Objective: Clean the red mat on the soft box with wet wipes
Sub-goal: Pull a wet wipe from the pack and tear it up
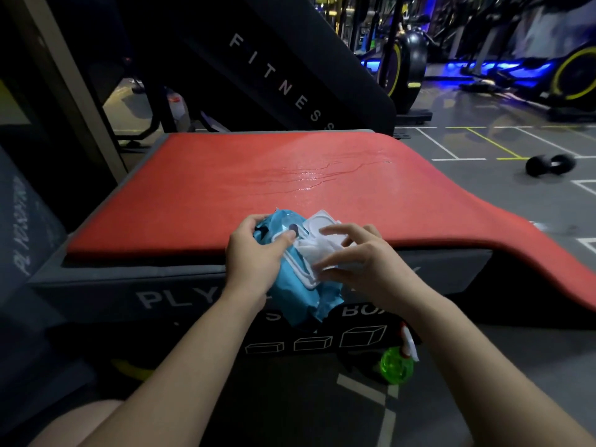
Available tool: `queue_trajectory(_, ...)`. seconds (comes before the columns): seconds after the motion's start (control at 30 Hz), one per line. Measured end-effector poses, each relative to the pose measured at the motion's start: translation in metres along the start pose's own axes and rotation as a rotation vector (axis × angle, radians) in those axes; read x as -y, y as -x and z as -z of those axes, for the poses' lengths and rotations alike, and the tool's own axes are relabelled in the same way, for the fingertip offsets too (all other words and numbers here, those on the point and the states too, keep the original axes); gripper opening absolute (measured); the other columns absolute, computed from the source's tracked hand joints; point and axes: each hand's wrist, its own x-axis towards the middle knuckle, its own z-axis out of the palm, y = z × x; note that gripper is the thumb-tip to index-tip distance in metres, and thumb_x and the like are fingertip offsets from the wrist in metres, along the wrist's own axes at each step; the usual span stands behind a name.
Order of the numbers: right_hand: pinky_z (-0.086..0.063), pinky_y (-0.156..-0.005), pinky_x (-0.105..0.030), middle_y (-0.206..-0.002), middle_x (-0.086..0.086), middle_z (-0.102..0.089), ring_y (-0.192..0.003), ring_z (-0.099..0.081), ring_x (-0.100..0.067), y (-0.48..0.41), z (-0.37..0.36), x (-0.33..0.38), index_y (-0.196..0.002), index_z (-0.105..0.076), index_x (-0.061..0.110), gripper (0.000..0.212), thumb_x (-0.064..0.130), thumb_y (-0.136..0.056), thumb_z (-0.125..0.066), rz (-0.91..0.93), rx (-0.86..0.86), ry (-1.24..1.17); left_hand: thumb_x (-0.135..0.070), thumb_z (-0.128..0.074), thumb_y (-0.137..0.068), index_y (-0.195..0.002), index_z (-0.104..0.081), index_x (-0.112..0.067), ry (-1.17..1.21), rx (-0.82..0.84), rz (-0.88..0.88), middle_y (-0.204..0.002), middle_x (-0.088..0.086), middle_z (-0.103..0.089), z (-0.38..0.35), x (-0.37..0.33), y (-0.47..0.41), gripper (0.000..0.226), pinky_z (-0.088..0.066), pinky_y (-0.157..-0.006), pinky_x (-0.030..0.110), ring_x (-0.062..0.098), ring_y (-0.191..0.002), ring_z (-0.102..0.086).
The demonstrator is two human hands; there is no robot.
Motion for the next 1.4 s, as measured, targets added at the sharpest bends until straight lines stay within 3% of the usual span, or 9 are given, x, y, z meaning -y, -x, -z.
queue_trajectory(0.23,-0.043,-0.095,-0.028,-0.126,0.01,-0.051,-0.119,-0.047,-0.012,-0.001,-0.009,0.01,-0.09,-0.065,0.03,0.005,0.026,-0.093,-0.065,-0.109,-0.07,-0.175,-0.019,-0.086,-0.08,-0.105,-0.069,-0.024,-0.119,0.004,-0.045,-0.098,-0.007,-0.075,0.008,0.006,-0.002,0.03,-0.059,-0.088,0.045,0.016,-0.091,-0.072)
queue_trajectory(0.4,-0.052,-0.078,-0.032,-0.09,0.006,-0.066,-0.084,-0.064,-0.01,-0.005,-0.005,0.02,-0.094,-0.056,0.026,0.01,0.017,-0.099,-0.056,-0.252,-0.317,-0.388,-0.024,-0.082,-0.085,-0.107,-0.065,-0.027,-0.268,-0.007,-0.147,-0.094,-0.014,-0.07,0.009,0.002,0.004,0.028,-0.053,-0.075,0.028,0.012,-0.089,-0.068)
queue_trajectory(0.53,-0.058,-0.077,-0.034,-0.092,-0.003,-0.064,-0.082,-0.065,-0.013,-0.011,-0.001,0.024,-0.099,-0.058,0.013,0.007,0.009,-0.1,-0.052,-0.326,-0.533,-0.621,-0.027,-0.083,-0.085,-0.105,-0.064,-0.026,-0.28,0.048,-0.184,-0.093,-0.017,-0.069,0.005,-0.004,0.009,0.028,-0.051,-0.071,0.024,0.007,-0.087,-0.067)
queue_trajectory(0.73,-0.053,-0.095,-0.034,-0.12,-0.007,-0.067,-0.11,-0.067,-0.02,-0.01,0.002,0.03,-0.128,-0.055,0.012,0.046,0.015,-0.085,-0.073,-0.39,-0.294,-0.953,-0.017,-0.083,-0.08,-0.105,-0.067,-0.026,-0.173,0.05,-0.065,-0.095,-0.009,-0.074,0.001,0.003,0.011,0.031,-0.06,-0.082,0.04,0.013,-0.087,-0.071)
queue_trajectory(0.83,-0.056,-0.091,-0.034,-0.115,-0.003,-0.071,-0.106,-0.068,-0.012,-0.009,-0.006,0.033,-0.122,-0.061,0.012,0.042,0.008,-0.083,-0.076,-0.317,-0.203,-0.709,-0.011,-0.083,-0.079,-0.106,-0.059,-0.034,-0.036,0.026,0.015,-0.099,-0.003,-0.073,0.004,-0.001,0.01,0.043,-0.06,-0.076,0.037,0.013,-0.083,-0.07)
queue_trajectory(0.93,-0.06,-0.079,-0.037,-0.092,0.0,-0.074,-0.085,-0.072,-0.011,-0.01,-0.011,0.031,-0.095,-0.074,0.016,0.019,0.021,-0.079,-0.082,-0.37,-0.319,-0.498,-0.015,-0.082,-0.08,-0.104,-0.05,-0.043,-0.047,0.075,-0.023,-0.096,0.001,-0.07,0.007,-0.007,0.012,0.048,-0.06,-0.074,0.045,0.022,-0.081,-0.07)
queue_trajectory(1.1,-0.054,-0.062,-0.031,-0.072,-0.005,-0.073,-0.063,-0.065,-0.013,-0.012,-0.012,0.037,-0.081,-0.076,0.012,0.013,0.024,-0.083,-0.078,-0.458,-0.332,-0.668,-0.017,-0.073,-0.089,-0.103,-0.05,-0.036,-0.174,0.207,-0.134,-0.084,0.001,-0.069,0.011,-0.016,0.016,0.033,-0.057,-0.066,0.057,0.031,-0.073,-0.069)
queue_trajectory(1.27,-0.056,-0.078,-0.042,-0.085,-0.023,-0.072,-0.073,-0.065,-0.024,-0.014,-0.019,0.029,-0.089,-0.073,0.002,0.019,0.021,-0.09,-0.071,-0.679,-0.451,-0.967,-0.024,-0.073,-0.093,-0.104,-0.046,-0.041,-0.209,0.231,-0.175,-0.084,-0.003,-0.069,0.01,-0.021,0.016,0.033,-0.058,-0.067,0.048,0.027,-0.072,-0.068)
queue_trajectory(1.4,-0.06,-0.076,-0.039,-0.094,-0.009,-0.071,-0.08,-0.071,-0.023,-0.016,-0.018,0.026,-0.095,-0.065,0.01,0.017,0.02,-0.085,-0.076,-0.635,-0.479,-0.793,-0.022,-0.071,-0.094,-0.099,-0.053,-0.035,-0.234,0.237,-0.202,-0.082,-0.001,-0.069,0.006,-0.015,0.012,0.023,-0.056,-0.068,0.052,0.032,-0.073,-0.065)
